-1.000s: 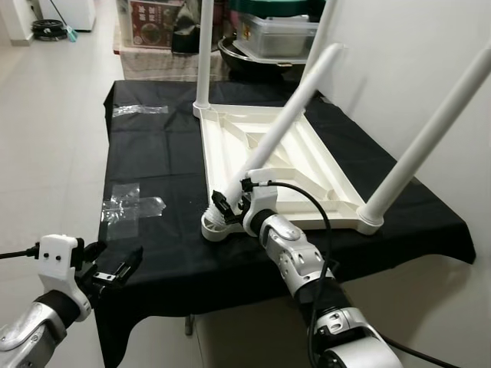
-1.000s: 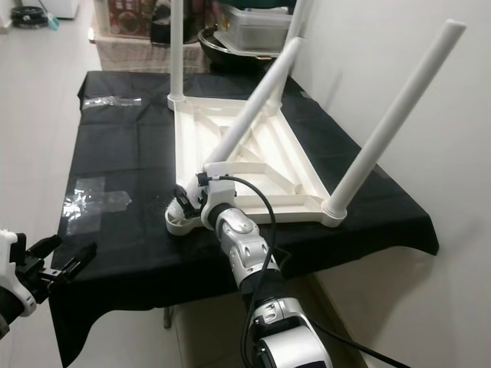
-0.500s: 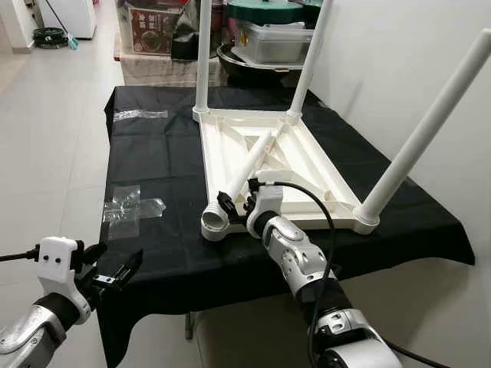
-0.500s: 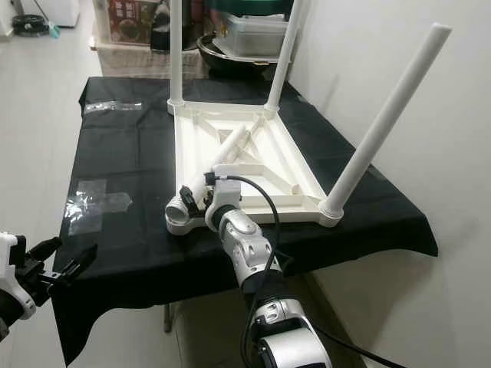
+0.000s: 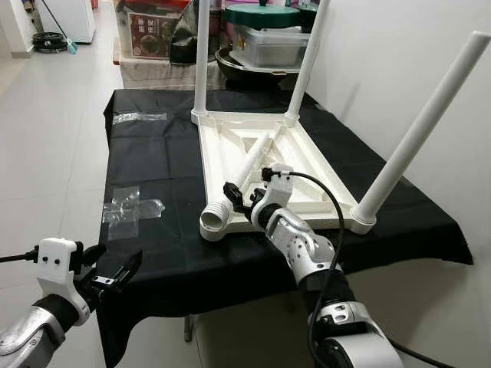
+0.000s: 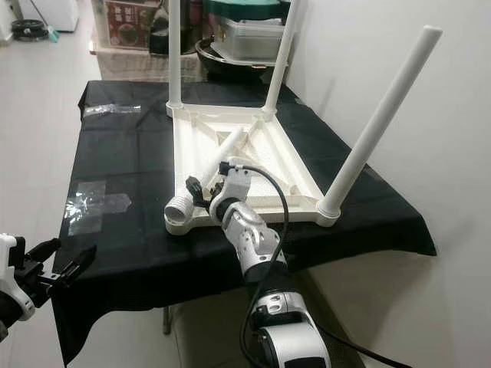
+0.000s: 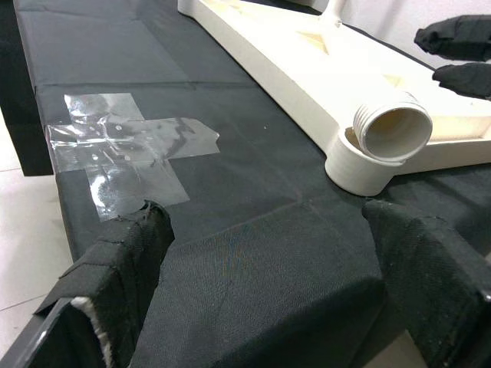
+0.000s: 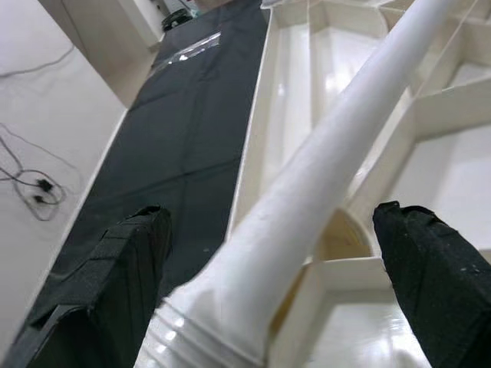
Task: Building children table
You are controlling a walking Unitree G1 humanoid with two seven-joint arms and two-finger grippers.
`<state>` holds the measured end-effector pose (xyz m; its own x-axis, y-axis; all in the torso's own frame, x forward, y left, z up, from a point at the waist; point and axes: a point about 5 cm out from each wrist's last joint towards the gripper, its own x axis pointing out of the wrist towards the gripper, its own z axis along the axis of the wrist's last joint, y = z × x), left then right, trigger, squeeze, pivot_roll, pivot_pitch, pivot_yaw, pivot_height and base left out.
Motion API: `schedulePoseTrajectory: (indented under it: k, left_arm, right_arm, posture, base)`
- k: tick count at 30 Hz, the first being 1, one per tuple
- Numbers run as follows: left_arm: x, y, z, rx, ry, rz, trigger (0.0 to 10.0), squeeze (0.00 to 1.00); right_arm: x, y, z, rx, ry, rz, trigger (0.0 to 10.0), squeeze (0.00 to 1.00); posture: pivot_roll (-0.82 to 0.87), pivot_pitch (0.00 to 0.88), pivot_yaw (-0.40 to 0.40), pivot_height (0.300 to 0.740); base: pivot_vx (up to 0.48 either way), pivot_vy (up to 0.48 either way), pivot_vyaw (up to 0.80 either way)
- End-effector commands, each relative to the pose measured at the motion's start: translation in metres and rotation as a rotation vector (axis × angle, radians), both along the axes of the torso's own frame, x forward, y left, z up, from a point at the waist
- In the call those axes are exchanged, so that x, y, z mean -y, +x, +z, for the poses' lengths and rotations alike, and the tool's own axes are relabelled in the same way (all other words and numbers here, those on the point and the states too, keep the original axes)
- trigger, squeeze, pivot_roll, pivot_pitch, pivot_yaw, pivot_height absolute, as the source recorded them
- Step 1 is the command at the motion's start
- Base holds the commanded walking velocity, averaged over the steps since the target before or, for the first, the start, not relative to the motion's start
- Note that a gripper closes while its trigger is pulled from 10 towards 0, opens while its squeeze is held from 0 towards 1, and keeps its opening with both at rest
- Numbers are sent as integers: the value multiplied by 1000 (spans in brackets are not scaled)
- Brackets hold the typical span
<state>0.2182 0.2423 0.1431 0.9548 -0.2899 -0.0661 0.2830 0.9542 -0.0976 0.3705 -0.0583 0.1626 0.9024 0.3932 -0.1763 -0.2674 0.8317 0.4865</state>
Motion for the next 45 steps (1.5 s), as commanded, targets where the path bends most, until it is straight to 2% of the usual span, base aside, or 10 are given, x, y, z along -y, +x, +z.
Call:
schedulePoseTrajectory:
  k: [1, 2, 3, 4, 5, 10, 21, 32, 37, 45]
  left_arm:
    - [-3, 0, -2, -15, 10, 2, 10000, 0]
    - [-3, -1, -2, -15, 10, 2, 10000, 0]
    - [-3, -1, -2, -15, 11, 3, 10000, 0]
    - [-3, -1, -2, -15, 11, 3, 10000, 0]
    - [-3, -1, -2, -16, 11, 4, 10000, 0]
    - [-2, -1, -3, -15, 10, 5, 10000, 0]
    - [-1, -1, -3, -14, 12, 13, 10000, 0]
    - [0, -1, -5, -18, 11, 14, 10000, 0]
    - [1, -1, -5, -19, 14, 13, 10000, 0]
    - [1, 0, -6, -20, 20, 13, 10000, 0]
  right_arm:
    - [-9, -2, 2, -31, 49, 11, 10000, 1000]
    - [-11, -2, 8, -29, 71, 19, 10000, 957]
    - [-15, -1, 13, -17, 69, 30, 10000, 349]
    - [-15, -1, 13, -17, 69, 30, 10000, 349]
    - [-18, -2, 16, 0, 32, 40, 10000, 0]
    - [-25, -4, 6, 17, -131, 44, 10000, 0]
    - [-37, -6, -8, -40, -271, 41, 10000, 0]
    - [-53, -12, -10, -89, -224, 101, 10000, 0]
    - [-63, -15, -15, -243, -86, 98, 10000, 0]
    - [-72, -19, -22, -323, -65, 101, 10000, 0]
  posture:
    - [118, 0, -120, 740]
    - [118, 0, -120, 740]
    - [119, 0, -122, 740]
    - [119, 0, -122, 740]
    - [118, 0, -122, 740]
    - [121, 0, -125, 740]
    - [124, 0, -134, 740]
    - [123, 0, -139, 740]
    - [122, 0, -141, 740]
    - [126, 0, -144, 740]
  base:
    - [0, 0, 0]
    - [0, 0, 0]
    - [0, 0, 0]
    - [0, 0, 0]
    - [0, 0, 0]
    - [0, 0, 0]
    - [0, 0, 0]
    - [0, 0, 0]
    - [0, 0, 0]
    - [0, 0, 0]
